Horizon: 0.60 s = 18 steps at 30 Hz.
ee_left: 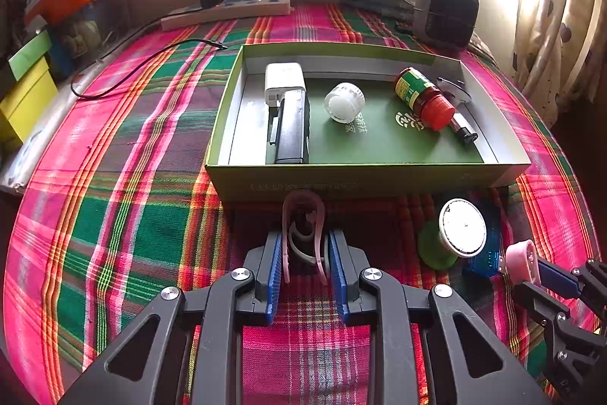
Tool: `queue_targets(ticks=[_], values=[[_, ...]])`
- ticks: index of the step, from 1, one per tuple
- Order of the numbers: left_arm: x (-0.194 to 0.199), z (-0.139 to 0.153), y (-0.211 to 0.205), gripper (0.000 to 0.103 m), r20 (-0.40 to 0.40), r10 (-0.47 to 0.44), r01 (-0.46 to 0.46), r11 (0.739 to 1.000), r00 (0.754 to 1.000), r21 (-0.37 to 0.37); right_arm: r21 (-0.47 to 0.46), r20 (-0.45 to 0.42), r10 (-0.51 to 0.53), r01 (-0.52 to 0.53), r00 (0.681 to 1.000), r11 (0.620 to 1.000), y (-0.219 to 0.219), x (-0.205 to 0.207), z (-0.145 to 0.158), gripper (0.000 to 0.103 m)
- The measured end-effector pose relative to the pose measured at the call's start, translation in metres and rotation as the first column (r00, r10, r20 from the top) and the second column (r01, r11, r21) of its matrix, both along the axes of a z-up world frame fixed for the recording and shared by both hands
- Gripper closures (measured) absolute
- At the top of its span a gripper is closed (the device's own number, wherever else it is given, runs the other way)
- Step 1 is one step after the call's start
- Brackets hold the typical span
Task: Organize rigid objects
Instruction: 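Close left gripper on the pink clip while right gripper holds its clip, then lift the pink clip with left gripper while right gripper lifts its clip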
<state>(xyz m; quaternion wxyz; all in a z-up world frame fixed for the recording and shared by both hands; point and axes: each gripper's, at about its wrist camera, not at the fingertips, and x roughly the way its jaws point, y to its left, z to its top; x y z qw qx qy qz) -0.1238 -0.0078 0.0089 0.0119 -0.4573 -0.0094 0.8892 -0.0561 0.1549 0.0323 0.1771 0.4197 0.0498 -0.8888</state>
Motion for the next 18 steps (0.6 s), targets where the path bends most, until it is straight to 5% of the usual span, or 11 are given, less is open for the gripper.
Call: queue_targets(ticks=[18], values=[[0.0075,0.0007,-0.0037,0.081,0.000,-0.002,0.002,1.000,1.000,0.024,-0.022,-0.001,-0.020,0.020,1.000,1.000,0.0004,0.0004,0.0032,0.080]])
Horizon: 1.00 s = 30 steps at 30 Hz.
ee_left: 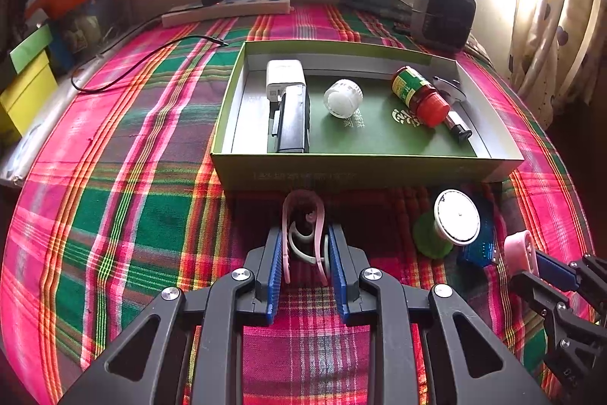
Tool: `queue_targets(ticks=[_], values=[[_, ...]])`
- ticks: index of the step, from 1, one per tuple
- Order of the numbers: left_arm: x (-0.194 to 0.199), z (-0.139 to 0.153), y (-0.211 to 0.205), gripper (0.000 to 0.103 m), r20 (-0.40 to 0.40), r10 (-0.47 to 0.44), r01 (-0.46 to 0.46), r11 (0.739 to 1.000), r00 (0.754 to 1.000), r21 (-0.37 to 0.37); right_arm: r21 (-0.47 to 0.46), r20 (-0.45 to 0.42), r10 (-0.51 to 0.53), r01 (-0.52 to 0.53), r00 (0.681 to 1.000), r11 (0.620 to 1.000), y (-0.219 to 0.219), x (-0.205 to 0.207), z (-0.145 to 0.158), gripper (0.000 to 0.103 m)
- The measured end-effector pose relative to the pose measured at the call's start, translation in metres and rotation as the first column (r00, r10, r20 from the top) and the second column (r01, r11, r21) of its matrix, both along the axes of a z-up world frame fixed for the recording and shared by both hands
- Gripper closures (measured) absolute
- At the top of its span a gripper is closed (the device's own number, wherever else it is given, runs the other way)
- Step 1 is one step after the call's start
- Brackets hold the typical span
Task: Organize rigid objects
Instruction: 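Lift the pink clip with left gripper while right gripper lifts its clip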
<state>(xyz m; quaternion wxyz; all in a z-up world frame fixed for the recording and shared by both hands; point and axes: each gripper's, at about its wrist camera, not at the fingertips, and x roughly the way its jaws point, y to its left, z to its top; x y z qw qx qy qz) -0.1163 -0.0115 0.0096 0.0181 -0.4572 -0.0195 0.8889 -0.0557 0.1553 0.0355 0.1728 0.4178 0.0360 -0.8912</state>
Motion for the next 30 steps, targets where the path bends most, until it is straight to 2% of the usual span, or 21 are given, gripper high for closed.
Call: queue_targets(ticks=[7,13,21,30], values=[[0.005,0.007,0.001,0.081,-0.013,-0.006,0.006,1.000,1.000,-0.007,-0.005,-0.006,-0.007,0.007,1.000,1.000,0.000,-0.001,0.004,0.080],[0.011,0.023,0.004,0.081,-0.043,-0.021,0.020,1.000,0.999,-0.016,-0.006,-0.041,-0.015,0.015,0.999,1.000,0.003,-0.003,0.020,0.080],[0.013,0.049,0.011,0.081,-0.097,-0.059,0.057,0.998,0.994,-0.020,-0.010,-0.083,-0.016,0.015,0.996,1.000,0.003,-0.015,0.041,0.080],[0.005,0.061,0.013,0.081,-0.122,-0.064,0.062,0.998,0.990,-0.023,-0.012,-0.092,-0.007,0.006,0.996,1.000,-0.003,-0.034,0.052,0.080]])
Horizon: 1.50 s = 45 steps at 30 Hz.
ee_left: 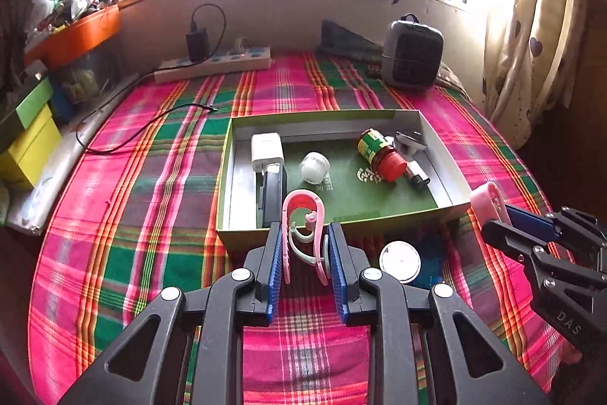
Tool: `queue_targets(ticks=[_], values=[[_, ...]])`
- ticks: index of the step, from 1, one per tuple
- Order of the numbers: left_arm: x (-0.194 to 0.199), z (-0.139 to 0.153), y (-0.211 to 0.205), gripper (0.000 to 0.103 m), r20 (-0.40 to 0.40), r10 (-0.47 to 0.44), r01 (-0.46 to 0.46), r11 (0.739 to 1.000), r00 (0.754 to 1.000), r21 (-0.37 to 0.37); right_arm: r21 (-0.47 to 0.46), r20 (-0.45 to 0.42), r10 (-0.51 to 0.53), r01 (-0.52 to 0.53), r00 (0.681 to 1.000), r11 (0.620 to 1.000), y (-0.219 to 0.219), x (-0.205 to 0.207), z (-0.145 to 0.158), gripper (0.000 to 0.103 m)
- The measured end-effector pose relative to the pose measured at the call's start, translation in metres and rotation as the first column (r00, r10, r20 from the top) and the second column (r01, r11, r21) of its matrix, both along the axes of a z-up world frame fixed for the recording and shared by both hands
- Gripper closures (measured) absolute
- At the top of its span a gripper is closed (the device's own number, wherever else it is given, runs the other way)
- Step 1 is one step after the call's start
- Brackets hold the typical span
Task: Organize rigid objects
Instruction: 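Lift the pink clip with left gripper while right gripper lifts its clip, then carry the pink clip with left gripper while right gripper carries its clip into the tray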
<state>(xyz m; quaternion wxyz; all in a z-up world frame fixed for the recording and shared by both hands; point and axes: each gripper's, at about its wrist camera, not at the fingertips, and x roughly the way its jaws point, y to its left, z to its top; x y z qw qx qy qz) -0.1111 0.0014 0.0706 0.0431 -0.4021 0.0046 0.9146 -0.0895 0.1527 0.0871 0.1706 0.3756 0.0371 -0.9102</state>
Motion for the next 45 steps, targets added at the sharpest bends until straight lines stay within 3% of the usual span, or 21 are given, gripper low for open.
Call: queue_targets(ticks=[25,37,45], values=[[-0.040,-0.011,0.009,0.081,0.023,-0.026,0.026,0.999,0.999,0.028,-0.030,0.054,-0.023,0.025,0.998,0.999,0.002,-0.071,-0.005,0.080],[-0.060,-0.029,0.013,0.081,0.065,-0.036,0.032,0.998,0.997,0.052,-0.057,0.126,0.051,-0.044,0.991,0.997,-0.022,-0.107,-0.022,0.080],[-0.069,-0.042,0.011,0.081,0.097,-0.048,0.042,0.997,0.994,0.062,-0.021,0.155,0.114,-0.113,0.981,0.993,-0.045,-0.127,-0.029,0.079]])
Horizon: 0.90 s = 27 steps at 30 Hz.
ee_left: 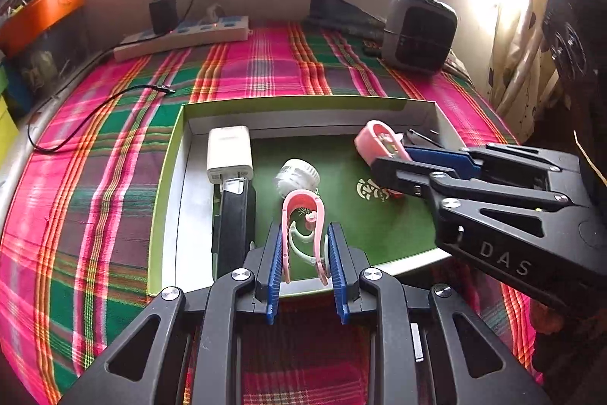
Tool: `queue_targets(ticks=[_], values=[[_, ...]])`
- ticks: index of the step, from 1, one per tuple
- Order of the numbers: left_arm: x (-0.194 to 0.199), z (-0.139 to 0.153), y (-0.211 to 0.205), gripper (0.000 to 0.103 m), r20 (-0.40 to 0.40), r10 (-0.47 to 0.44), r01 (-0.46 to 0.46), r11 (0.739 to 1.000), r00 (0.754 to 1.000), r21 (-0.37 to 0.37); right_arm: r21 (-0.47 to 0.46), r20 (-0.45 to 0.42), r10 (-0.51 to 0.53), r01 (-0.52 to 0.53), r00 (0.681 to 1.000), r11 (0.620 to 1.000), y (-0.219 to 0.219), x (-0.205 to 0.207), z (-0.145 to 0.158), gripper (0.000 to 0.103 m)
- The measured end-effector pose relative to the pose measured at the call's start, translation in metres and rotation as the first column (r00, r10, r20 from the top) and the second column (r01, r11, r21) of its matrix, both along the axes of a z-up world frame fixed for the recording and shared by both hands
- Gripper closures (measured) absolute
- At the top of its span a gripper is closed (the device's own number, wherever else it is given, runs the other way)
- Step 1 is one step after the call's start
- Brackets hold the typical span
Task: Organize rigid objects
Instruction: 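Carry the pink clip with left gripper while right gripper carries its clip into the tray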
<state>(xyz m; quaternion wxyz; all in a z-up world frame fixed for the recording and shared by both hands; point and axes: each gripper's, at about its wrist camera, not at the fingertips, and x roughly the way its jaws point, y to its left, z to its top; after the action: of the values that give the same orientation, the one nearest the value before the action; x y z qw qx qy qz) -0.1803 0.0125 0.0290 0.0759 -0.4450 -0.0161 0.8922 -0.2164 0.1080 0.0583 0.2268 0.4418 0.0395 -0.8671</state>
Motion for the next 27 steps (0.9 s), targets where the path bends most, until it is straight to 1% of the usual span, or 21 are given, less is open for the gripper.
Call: queue_targets(ticks=[8,27], values=[[-0.008,-0.007,-0.002,0.081,0.017,-0.002,0.002,1.000,1.000,0.001,0.041,0.030,0.032,-0.033,0.999,0.999,-0.010,-0.013,-0.012,0.079],[-0.016,-0.013,-0.003,0.081,0.027,0.003,-0.003,1.000,1.000,0.004,0.049,0.050,0.049,-0.052,0.998,0.997,-0.019,-0.019,-0.024,0.079]])
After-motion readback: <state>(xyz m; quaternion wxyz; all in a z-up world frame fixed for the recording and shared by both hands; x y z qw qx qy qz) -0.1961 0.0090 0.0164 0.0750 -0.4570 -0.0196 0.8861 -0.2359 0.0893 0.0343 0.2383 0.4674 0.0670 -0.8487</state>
